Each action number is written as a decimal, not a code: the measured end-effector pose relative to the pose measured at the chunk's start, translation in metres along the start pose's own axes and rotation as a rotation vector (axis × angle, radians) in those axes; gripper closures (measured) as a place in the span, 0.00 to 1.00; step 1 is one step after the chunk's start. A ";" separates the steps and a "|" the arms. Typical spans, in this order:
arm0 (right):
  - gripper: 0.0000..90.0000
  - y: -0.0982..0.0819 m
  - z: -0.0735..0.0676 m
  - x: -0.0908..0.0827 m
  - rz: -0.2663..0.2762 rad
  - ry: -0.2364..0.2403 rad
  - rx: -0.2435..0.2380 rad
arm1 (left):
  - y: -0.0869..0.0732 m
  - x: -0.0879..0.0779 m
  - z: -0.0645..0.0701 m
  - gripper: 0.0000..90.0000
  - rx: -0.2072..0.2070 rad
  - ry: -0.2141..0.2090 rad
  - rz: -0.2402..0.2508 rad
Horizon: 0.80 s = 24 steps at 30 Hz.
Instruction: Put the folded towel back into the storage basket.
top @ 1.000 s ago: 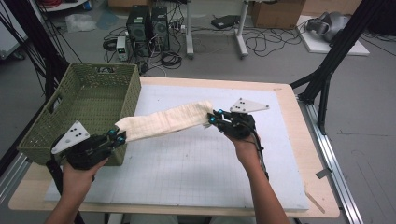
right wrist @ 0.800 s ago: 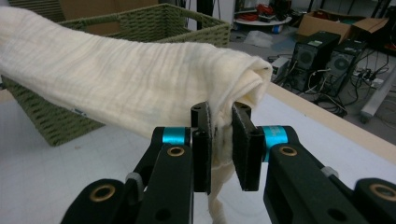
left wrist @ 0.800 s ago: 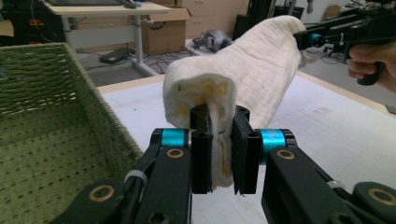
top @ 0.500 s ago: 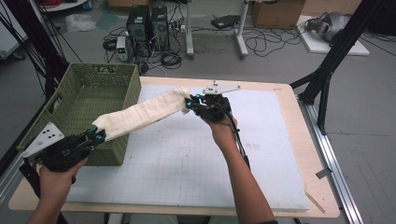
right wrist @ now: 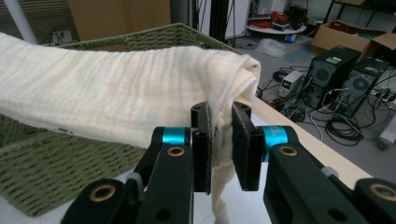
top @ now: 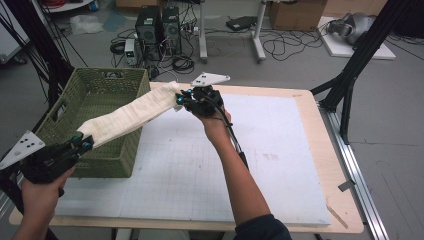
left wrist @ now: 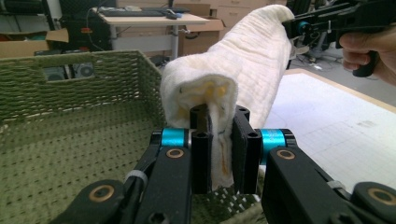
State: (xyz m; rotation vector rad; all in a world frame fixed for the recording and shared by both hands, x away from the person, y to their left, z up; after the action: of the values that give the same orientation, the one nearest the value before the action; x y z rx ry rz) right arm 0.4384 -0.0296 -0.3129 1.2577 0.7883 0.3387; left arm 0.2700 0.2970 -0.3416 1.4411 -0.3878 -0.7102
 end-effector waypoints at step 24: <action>0.89 0.053 -0.046 0.087 0.002 0.046 -0.029 | -0.007 -0.040 -0.035 0.89 -0.016 0.118 0.011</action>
State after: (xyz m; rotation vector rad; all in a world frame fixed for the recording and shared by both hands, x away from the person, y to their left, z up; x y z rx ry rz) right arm 0.4773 0.0739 -0.2974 1.2269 0.8187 0.3810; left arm 0.2613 0.3500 -0.3459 1.4571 -0.2972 -0.6151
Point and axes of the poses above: each handheld gripper's, and its own axes: x roughly forward along the jaws, y roughly out of its top, z roughly to its right, the point moved 4 cm from there along x, roughly forward along the jaws, and after that the axes turned 11 degrees about -y, right-handed, at the moved point
